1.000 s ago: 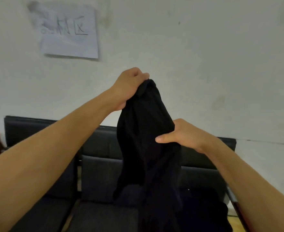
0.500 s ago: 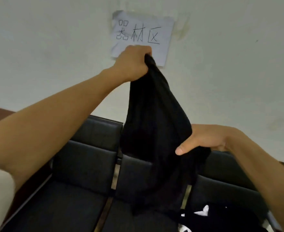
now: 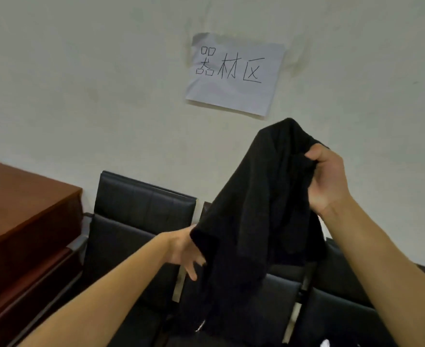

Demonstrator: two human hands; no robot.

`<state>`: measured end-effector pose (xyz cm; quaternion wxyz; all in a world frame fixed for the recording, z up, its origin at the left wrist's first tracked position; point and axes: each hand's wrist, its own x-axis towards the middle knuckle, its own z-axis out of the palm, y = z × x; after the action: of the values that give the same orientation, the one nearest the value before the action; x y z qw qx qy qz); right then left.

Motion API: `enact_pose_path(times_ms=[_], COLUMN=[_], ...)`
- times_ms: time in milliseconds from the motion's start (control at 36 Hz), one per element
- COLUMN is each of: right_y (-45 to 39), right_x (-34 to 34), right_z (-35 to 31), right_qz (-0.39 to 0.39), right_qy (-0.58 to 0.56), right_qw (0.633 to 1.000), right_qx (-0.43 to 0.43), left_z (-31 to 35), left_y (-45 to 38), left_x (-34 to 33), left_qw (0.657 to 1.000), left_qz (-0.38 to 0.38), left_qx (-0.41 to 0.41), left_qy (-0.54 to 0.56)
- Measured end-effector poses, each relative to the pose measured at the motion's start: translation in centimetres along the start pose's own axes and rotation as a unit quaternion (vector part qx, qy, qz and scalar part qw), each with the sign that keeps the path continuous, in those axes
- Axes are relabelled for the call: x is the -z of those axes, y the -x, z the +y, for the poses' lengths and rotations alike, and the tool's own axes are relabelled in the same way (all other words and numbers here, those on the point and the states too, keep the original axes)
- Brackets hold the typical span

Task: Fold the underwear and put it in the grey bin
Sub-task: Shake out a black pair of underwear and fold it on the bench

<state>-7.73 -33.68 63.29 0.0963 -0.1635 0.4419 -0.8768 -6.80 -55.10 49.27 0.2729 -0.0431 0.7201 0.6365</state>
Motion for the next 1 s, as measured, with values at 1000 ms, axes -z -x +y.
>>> enact_pose_path(times_ms=[1000], right_y=[-7.7], right_x=[4.3], right_z=[-3.6], right_qz=[0.06], right_qy=[0.095], right_qw=[0.993], right_qx=[0.032], left_z=[11.1], left_y=[-3.9], left_x=[-1.7], left_qw=[0.868], left_qz=[-0.142], left_qx=[-0.277], left_qy=[0.387])
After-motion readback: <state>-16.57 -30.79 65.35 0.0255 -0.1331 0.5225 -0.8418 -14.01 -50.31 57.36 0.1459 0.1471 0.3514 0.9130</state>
